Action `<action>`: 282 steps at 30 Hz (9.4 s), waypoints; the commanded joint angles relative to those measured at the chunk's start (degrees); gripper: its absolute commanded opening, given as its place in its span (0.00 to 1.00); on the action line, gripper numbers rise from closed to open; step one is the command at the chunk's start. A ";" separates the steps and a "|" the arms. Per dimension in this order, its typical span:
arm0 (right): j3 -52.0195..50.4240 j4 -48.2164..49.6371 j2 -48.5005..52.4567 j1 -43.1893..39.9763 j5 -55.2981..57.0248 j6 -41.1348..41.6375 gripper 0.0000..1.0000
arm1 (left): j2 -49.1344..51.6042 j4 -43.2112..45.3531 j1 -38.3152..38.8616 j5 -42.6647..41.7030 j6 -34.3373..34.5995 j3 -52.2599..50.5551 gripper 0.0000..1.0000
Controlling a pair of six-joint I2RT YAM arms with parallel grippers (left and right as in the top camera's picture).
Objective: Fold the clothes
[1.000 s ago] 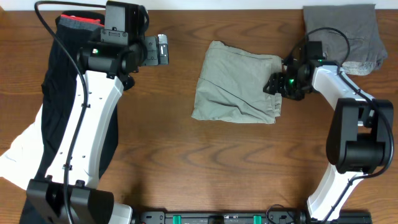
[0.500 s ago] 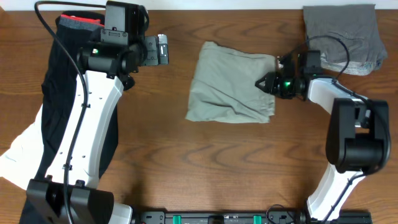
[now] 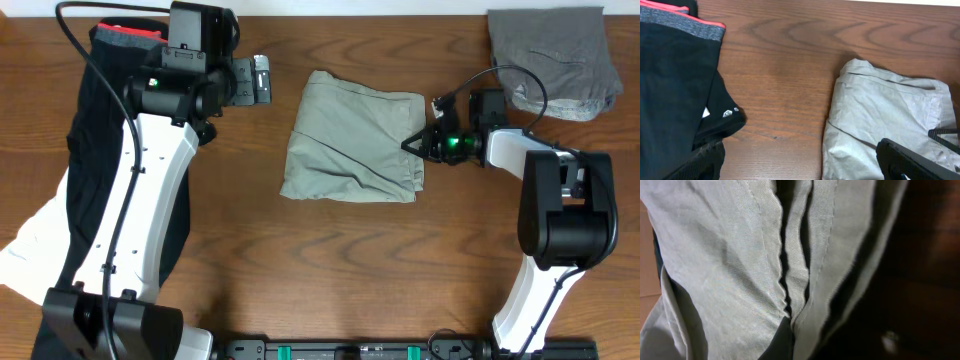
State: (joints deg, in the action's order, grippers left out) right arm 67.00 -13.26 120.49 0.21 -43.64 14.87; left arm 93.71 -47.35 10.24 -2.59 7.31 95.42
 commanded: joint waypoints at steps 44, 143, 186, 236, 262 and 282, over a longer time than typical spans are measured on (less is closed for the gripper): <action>31.63 21.70 -13.77 -2.32 26.43 12.15 0.01 | 0.72 0.28 -0.20 0.09 0.31 -0.39 0.98; 31.58 -31.87 -7.78 -29.94 24.52 -6.69 0.41 | 5.75 7.17 -0.20 0.04 0.52 -0.61 0.98; 31.50 -16.17 7.78 -32.81 25.64 -24.59 0.86 | 8.83 7.17 -0.17 0.04 0.52 -0.61 0.98; 31.56 39.34 27.54 -10.80 42.84 -6.40 0.18 | 8.85 8.61 -0.20 0.74 -0.15 -0.61 0.98; 31.56 25.40 13.92 -23.04 40.65 -8.76 0.14 | 9.05 9.49 -0.20 0.70 -0.11 -0.61 0.98; 31.58 28.76 17.99 -26.18 30.56 -9.77 0.24 | 9.05 9.99 -0.20 0.72 -0.11 -0.61 0.98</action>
State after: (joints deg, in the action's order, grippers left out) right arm 99.02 15.07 142.30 -26.94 -6.85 5.82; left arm 101.93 -37.43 10.24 -2.57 7.49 95.26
